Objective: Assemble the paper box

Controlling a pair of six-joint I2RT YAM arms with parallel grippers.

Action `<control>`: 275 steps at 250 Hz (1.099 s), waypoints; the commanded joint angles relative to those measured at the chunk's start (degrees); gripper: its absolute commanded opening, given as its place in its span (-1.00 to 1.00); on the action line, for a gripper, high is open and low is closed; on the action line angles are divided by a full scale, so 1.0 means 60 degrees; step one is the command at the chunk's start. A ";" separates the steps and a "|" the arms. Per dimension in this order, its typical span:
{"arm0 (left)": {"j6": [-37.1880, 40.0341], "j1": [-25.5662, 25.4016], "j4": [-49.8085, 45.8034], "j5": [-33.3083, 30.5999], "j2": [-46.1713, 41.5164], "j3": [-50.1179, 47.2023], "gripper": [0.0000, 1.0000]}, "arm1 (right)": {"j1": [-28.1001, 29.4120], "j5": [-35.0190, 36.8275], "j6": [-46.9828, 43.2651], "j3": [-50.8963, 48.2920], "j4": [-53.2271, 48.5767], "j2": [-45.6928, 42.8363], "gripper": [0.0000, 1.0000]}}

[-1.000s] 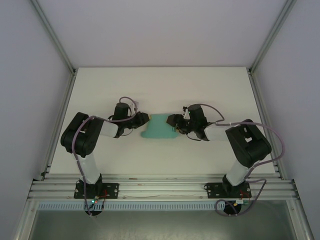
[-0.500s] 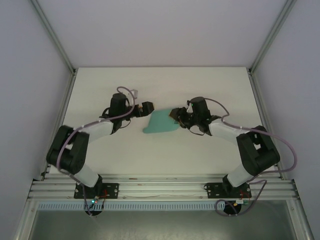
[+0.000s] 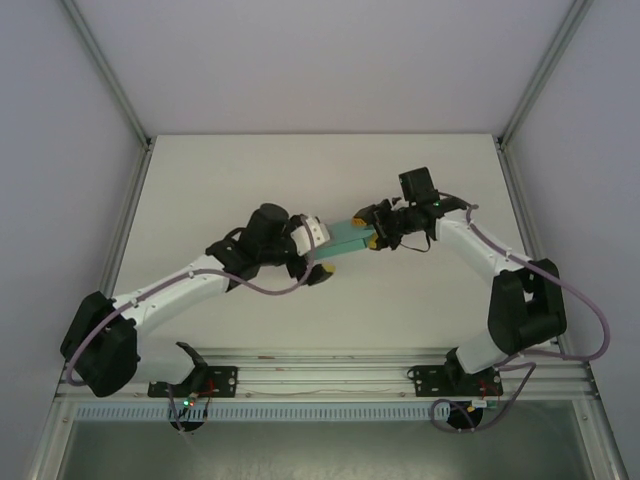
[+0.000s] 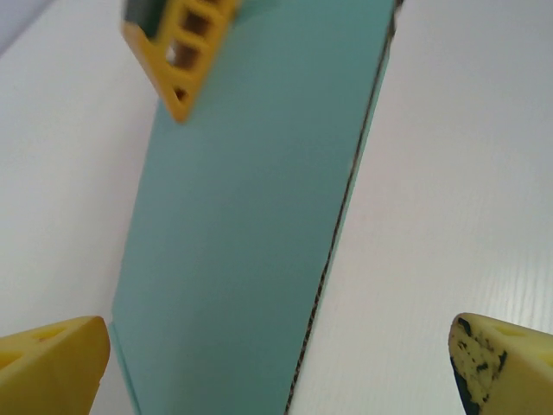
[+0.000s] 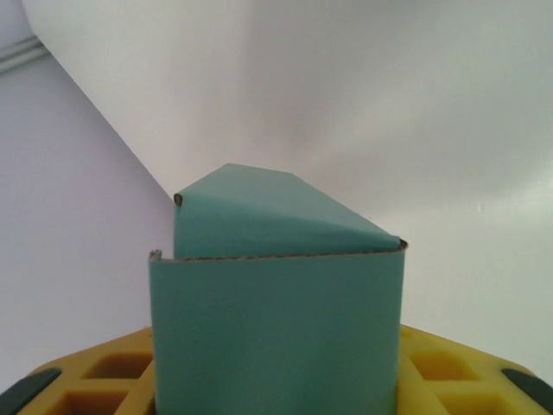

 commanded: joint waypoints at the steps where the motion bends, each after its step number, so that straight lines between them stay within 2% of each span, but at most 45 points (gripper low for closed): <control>1: 0.1390 -0.0106 -0.1002 -0.1460 0.0293 0.0612 0.99 | -0.0038 -0.0911 0.0532 0.0209 -0.1057 0.0138 -0.03; 69: 0.1667 -0.0612 -0.0640 -0.2583 0.0702 0.0664 0.99 | -0.0040 -0.1218 0.1304 0.0092 -0.0637 -0.0101 0.06; 108: 0.1702 -0.0776 -0.0337 -0.3051 0.0615 0.0622 0.85 | -0.0057 -0.1198 0.1376 -0.0025 -0.0667 -0.0279 0.06; 131: 0.1782 -0.0767 -0.0024 -0.3030 0.0542 0.0530 0.56 | -0.0068 -0.1225 0.1629 -0.0193 -0.0351 -0.0383 0.00; 186: 0.1615 -0.0807 0.0205 -0.3044 0.0618 0.0607 0.22 | -0.0070 -0.1383 0.1935 -0.0490 0.0134 -0.0507 -0.04; 203: 0.1599 -0.0799 0.0309 -0.3037 0.0600 0.0598 0.12 | -0.0055 -0.1392 0.2070 -0.0558 0.0330 -0.0565 0.02; 219: 0.1628 -0.0803 0.0355 -0.3024 0.0560 0.0578 0.05 | -0.0066 -0.1371 0.2102 -0.0597 0.0399 -0.0617 0.15; 247: 0.1765 -0.0798 0.0386 -0.3002 0.0505 0.0572 -0.08 | -0.0076 -0.1194 0.2233 -0.0694 0.0566 -0.0660 0.21; 275: 0.1903 -0.0805 -0.0023 -0.2907 0.0578 0.0723 -0.17 | -0.0098 -0.0949 0.2936 -0.1130 0.1704 -0.0844 0.22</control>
